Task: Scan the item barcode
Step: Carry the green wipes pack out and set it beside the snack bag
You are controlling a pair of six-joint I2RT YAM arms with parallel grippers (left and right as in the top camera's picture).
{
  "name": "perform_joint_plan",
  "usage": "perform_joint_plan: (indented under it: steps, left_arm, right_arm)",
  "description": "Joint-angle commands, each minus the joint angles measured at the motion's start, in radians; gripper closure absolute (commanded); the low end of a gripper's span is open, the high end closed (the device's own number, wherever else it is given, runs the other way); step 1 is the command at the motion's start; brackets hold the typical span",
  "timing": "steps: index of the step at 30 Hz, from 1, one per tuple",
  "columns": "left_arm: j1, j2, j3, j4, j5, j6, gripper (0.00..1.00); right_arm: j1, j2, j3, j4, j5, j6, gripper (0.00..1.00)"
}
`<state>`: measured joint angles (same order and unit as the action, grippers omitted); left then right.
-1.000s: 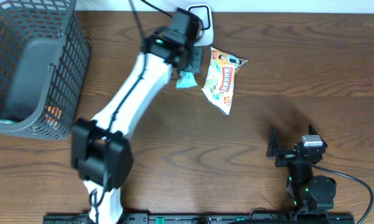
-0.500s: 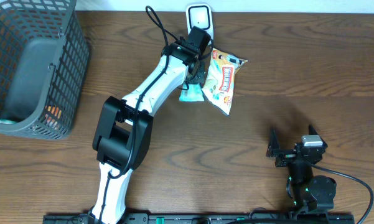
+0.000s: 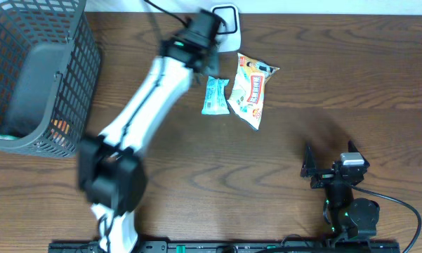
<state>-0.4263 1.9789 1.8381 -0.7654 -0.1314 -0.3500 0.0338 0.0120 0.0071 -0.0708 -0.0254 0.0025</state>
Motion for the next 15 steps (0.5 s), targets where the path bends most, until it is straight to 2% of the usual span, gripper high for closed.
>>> perform_joint_plan:
  steps: [1,4,5,6,11,12,15]
  left_arm:
    - [0.120,-0.196,0.058,0.003,-0.219,0.016,0.41]
    - [0.234,-0.265,0.058,0.003,-0.281,0.015,0.40]
    - [0.284,-0.282,0.058,0.003,-0.281,0.005,0.38]
    - [0.327,-0.292,0.058,-0.001,-0.281,-0.019,0.32]
    - [0.582,-0.293,0.051,-0.061,-0.280,-0.201,0.28]
    - [0.654,-0.283,0.039,-0.098,-0.280,-0.275,0.28]
    - [0.756,-0.252,0.014,-0.160,-0.277,-0.396,0.28]
  right_arm:
    - [-0.009,-0.005,-0.002,-0.004,0.008,-0.011,0.01]
    - [-0.009,-0.005,-0.002,-0.004,0.008,-0.011,0.01]
    - [-0.009,-0.005,-0.002,-0.004,0.008,-0.011,0.01]
    - [-0.009,-0.005,-0.002,-0.004,0.008,-0.011,0.01]
    - [-0.009,-0.005,-0.002,-0.004,0.008,-0.011,0.01]
    - [-0.009,-0.005,-0.002,-0.004,0.008,-0.011,0.01]
    - [-0.009,-0.005,-0.002,-0.004,0.008,-0.011,0.01]
